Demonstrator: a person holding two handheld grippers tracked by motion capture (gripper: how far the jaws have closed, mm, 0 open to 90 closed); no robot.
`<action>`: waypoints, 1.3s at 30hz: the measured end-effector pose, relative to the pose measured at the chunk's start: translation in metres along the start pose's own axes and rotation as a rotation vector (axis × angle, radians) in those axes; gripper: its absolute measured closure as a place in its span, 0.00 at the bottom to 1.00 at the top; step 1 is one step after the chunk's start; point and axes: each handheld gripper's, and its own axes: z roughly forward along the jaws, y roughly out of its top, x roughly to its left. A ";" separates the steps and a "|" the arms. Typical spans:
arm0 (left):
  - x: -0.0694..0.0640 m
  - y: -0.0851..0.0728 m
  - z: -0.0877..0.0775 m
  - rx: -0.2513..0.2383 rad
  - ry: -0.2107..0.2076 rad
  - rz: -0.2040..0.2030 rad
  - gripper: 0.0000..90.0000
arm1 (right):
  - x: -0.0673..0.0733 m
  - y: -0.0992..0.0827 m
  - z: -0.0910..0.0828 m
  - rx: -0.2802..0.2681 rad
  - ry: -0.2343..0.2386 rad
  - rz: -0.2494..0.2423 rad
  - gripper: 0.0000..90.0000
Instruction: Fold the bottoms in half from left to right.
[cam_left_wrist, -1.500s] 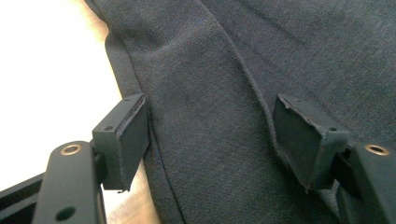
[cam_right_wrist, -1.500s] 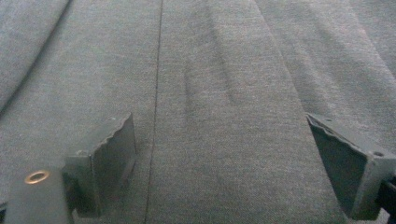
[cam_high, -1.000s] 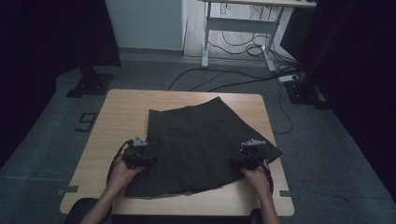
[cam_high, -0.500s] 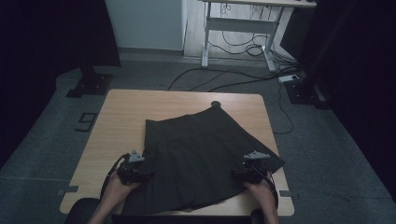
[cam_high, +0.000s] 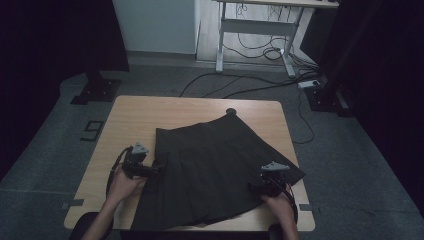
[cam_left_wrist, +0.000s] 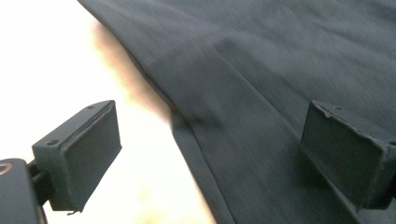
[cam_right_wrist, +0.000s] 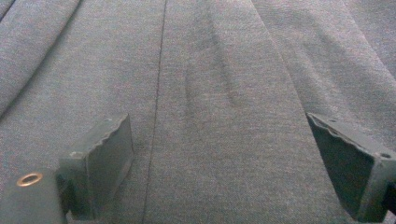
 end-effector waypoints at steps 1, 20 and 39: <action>0.003 0.004 0.001 -0.003 0.001 -0.003 0.06 | 0.000 0.000 0.000 -0.001 0.000 0.000 0.11; 0.045 0.056 0.047 0.003 0.063 -0.057 0.14 | 0.000 -0.001 0.001 -0.008 0.002 0.000 0.08; 0.066 0.036 0.084 0.043 0.129 -0.116 0.00 | 0.003 0.000 0.003 -0.006 0.002 -0.004 0.02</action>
